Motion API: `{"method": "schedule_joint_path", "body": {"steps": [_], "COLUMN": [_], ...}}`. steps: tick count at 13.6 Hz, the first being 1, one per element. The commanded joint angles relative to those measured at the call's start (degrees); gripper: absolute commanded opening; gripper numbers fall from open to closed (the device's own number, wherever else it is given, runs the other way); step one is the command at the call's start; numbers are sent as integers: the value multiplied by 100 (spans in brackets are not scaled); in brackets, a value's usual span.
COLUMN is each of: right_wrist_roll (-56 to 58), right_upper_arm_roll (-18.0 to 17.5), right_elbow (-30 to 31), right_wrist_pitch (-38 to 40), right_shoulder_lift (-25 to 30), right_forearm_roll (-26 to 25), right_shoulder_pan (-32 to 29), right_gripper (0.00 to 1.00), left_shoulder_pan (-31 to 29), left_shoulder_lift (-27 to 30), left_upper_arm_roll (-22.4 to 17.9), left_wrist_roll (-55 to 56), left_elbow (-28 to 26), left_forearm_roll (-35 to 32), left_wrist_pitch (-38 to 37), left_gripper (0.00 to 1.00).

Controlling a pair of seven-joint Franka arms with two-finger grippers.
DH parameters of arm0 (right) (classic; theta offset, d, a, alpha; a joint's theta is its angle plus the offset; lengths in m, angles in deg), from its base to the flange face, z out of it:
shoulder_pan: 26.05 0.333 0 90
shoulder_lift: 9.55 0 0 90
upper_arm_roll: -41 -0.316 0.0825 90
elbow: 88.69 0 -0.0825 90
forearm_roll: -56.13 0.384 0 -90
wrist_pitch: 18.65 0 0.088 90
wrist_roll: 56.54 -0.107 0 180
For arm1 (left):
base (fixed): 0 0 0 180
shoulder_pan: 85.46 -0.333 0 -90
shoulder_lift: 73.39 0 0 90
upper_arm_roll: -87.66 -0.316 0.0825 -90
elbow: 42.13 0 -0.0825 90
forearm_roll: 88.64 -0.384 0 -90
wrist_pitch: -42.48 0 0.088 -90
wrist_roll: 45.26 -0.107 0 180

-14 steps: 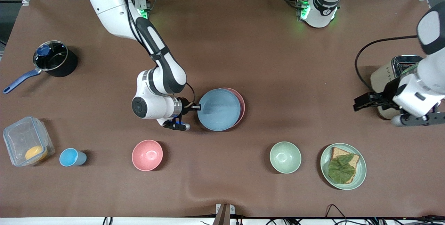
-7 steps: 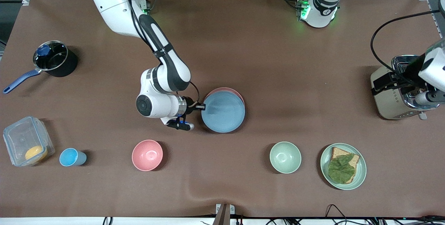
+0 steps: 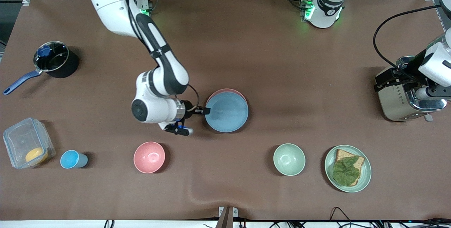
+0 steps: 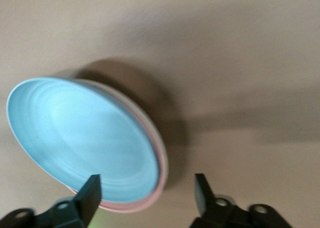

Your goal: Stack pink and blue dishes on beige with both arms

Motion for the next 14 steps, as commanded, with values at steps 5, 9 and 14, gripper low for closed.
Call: {"method": "schedule_joint_path", "body": {"steps": [5,9,14], "right_wrist_roll": [313,1049,1650], "right_upper_arm_roll": [128,128,128], "right_elbow": [-525,-499,-455], "right_wrist_pitch": [1696,1696,1757], "right_shoulder_lift": [412,597,878], "right_forearm_roll": [-1503,-2129,-2804], "right_shoulder_pan": [-1423,-2179,-2734], "right_gripper": [100,100,100], "left_shoulder_pan": [-47,-39,49], "left_shoulder_lift": [103,94,77], "left_upper_arm_roll": [-70,-53,-44], "left_wrist_roll": [-168,-168,-89], "left_elbow": [-33,169,187], "left_forearm_roll": [-124,-142,-142], "left_wrist_pitch": [-80,-370,-625], "left_gripper": [100,100,100]}}
